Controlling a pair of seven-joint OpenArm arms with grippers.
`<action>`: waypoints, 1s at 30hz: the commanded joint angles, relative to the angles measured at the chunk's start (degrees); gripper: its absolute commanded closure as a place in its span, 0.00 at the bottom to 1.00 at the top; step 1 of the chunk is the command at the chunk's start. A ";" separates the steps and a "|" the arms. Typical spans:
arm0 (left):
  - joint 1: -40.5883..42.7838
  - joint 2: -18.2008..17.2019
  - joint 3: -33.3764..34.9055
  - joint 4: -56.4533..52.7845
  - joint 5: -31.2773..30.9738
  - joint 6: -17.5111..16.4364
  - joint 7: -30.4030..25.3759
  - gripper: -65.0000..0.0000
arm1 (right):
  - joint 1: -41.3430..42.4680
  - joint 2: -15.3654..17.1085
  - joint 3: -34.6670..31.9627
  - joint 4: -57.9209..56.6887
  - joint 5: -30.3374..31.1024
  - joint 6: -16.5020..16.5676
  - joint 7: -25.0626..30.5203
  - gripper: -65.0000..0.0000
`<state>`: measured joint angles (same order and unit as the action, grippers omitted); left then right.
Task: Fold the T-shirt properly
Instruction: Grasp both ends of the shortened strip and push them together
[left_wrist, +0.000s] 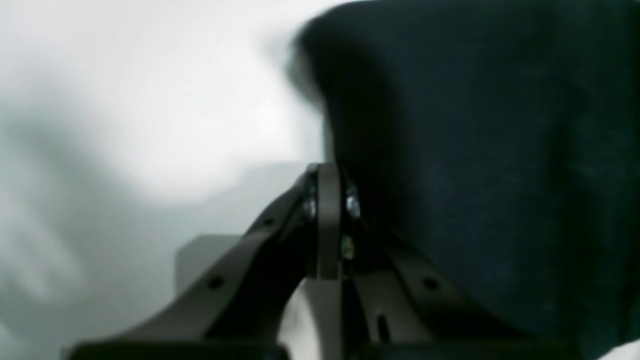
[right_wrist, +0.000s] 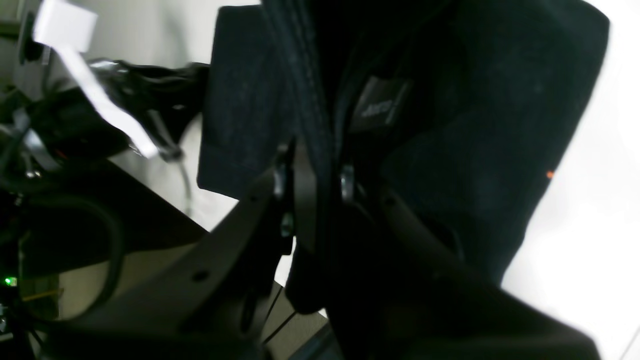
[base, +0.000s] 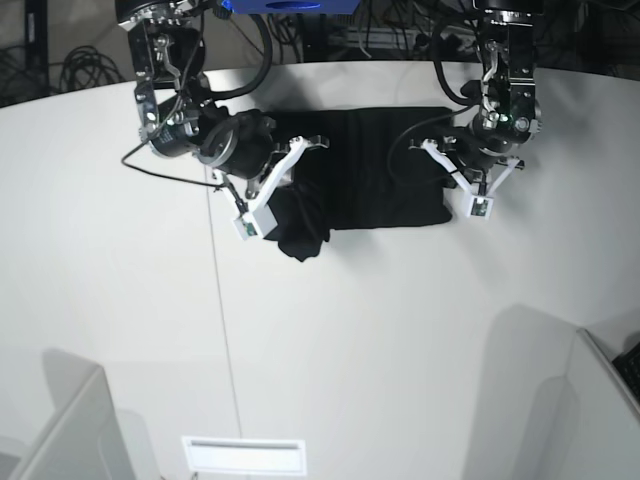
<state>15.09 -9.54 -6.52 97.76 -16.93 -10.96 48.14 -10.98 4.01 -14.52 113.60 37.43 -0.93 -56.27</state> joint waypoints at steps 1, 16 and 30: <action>0.16 -0.26 0.33 0.31 0.27 -0.34 1.49 1.00 | 0.83 -0.98 -0.47 1.26 1.30 0.27 1.02 1.00; -2.39 4.75 6.22 -0.13 0.80 -0.16 1.49 1.00 | 3.73 -0.10 0.85 0.99 1.47 0.27 0.40 1.00; -4.94 6.16 5.69 1.28 0.80 -0.16 1.84 1.00 | 5.05 2.54 -0.73 1.17 1.65 0.27 0.75 1.00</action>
<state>10.66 -3.31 -0.71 98.08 -15.62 -10.87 50.78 -6.70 6.42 -15.59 113.62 38.68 -1.06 -56.95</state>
